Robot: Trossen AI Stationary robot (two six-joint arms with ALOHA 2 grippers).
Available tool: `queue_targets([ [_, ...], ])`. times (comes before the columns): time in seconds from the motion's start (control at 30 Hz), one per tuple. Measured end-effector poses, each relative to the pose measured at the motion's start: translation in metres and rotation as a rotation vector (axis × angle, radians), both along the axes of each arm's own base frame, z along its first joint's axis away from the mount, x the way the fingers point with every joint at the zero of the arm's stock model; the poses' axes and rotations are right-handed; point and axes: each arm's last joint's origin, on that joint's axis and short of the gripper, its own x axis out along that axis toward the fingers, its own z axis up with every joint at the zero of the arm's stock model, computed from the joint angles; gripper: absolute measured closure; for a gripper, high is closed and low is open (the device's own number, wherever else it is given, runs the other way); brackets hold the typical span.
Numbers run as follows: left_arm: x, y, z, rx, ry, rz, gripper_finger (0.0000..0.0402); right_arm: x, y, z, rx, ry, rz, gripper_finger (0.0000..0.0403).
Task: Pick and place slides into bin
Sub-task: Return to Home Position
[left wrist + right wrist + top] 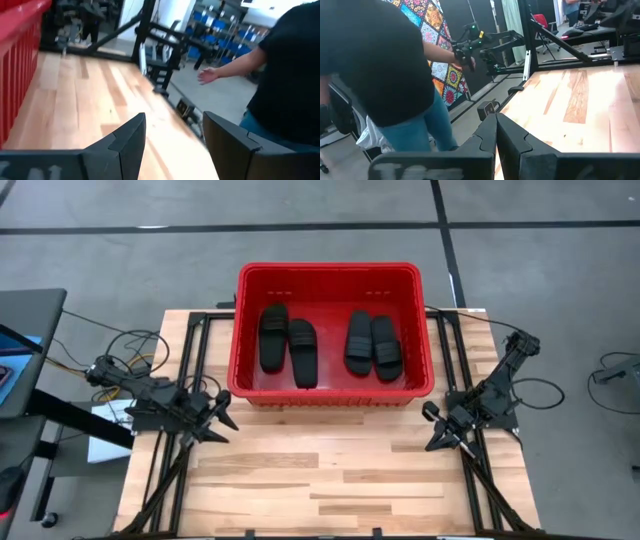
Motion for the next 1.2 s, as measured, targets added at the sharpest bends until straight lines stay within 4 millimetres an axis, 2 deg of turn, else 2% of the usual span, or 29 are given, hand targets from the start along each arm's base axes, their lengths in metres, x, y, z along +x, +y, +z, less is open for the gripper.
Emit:
queue_targets([
  [0.27, -0.0003, 0.0011, -0.0097, 0.048, 0.112, 0.03, 0.0214, 0.0, 0.0, 0.0, 0.0, 0.0, 0.0, 0.0403],
  [1.2, -0.0002, 0.0013, -0.0104, 0.053, 0.115, 0.039, 0.0214, 0.0, 0.0, -0.0001, 0.0, 0.0, 0.0, 0.0403],
])
